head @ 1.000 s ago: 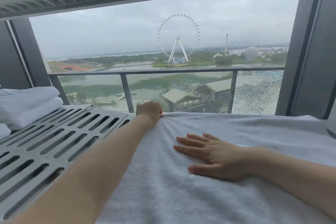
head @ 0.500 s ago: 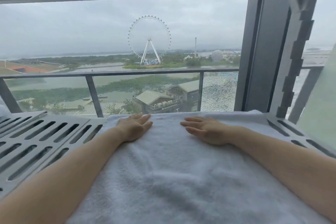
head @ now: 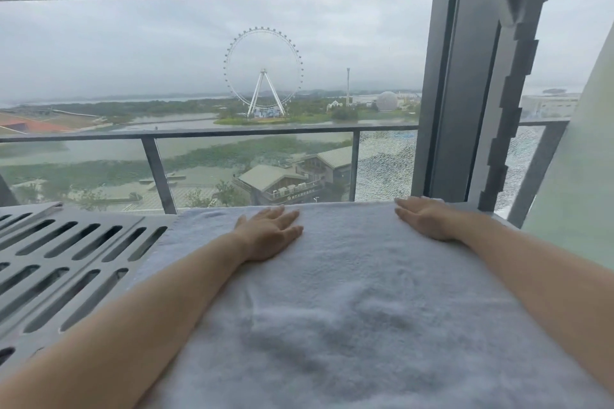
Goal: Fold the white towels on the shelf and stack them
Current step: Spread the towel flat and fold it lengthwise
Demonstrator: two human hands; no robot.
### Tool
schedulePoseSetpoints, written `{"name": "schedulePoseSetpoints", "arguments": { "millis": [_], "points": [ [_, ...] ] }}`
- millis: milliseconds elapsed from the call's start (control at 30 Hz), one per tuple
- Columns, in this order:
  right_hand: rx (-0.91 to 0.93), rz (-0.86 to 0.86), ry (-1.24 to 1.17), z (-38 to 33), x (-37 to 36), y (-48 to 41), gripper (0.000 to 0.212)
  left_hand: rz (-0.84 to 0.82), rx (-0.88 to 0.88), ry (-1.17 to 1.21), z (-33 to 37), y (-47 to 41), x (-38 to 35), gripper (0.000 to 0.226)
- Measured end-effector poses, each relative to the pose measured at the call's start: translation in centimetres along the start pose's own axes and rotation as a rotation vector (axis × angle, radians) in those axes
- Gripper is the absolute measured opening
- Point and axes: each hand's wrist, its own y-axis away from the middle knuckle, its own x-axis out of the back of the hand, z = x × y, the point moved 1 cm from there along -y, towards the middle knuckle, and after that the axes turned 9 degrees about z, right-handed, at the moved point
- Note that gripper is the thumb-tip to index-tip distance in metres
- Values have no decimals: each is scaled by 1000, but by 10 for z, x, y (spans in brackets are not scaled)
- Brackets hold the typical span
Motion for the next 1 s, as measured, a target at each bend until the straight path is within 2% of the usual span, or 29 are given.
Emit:
{"name": "schedulePoseSetpoints", "arguments": {
  "millis": [67, 133, 200, 267, 300, 367, 433, 500, 533, 667, 767, 867, 933, 1000],
  "points": [
    [-4, 41, -7, 0, 2, 5, 61, 16, 6, 17, 0, 3, 3, 57],
    [125, 77, -86, -13, 2, 14, 61, 109, 13, 14, 6, 7, 8, 57],
    [177, -10, -194, -22, 2, 23, 56, 278, -25, -106, 15, 15, 15, 57],
    [142, -31, -144, -22, 7, 26, 56, 350, -95, -189, 26, 26, 23, 54],
    [111, 11, -102, -25, 12, 29, 57, 326, -118, -162, 32, 33, 26, 53],
    [154, 56, -204, -46, 18, 44, 58, 203, -123, -18, 46, 48, 28, 56],
    [303, -31, -349, -76, 13, 68, 62, 70, -112, 101, 60, 68, 22, 62],
    [413, -110, -217, -93, 2, 89, 66, -37, -106, 61, 65, 88, 13, 70],
    [432, -93, -151, -92, 0, 94, 65, -70, -103, 17, 66, 96, 10, 71],
    [357, -27, -205, -82, 14, 100, 55, -53, -76, -7, 72, 112, 18, 63],
    [412, 46, -207, -88, 20, 114, 53, 17, -5, -42, 80, 127, 26, 62],
    [488, -2, -261, -92, 16, 141, 53, -35, -25, 58, 81, 158, 25, 67],
    [471, -39, -243, -91, 17, 155, 53, -74, -52, 26, 82, 178, 24, 66],
    [420, -23, -260, -89, 24, 168, 52, -26, -51, 8, 84, 188, 29, 63]
  ]
}}
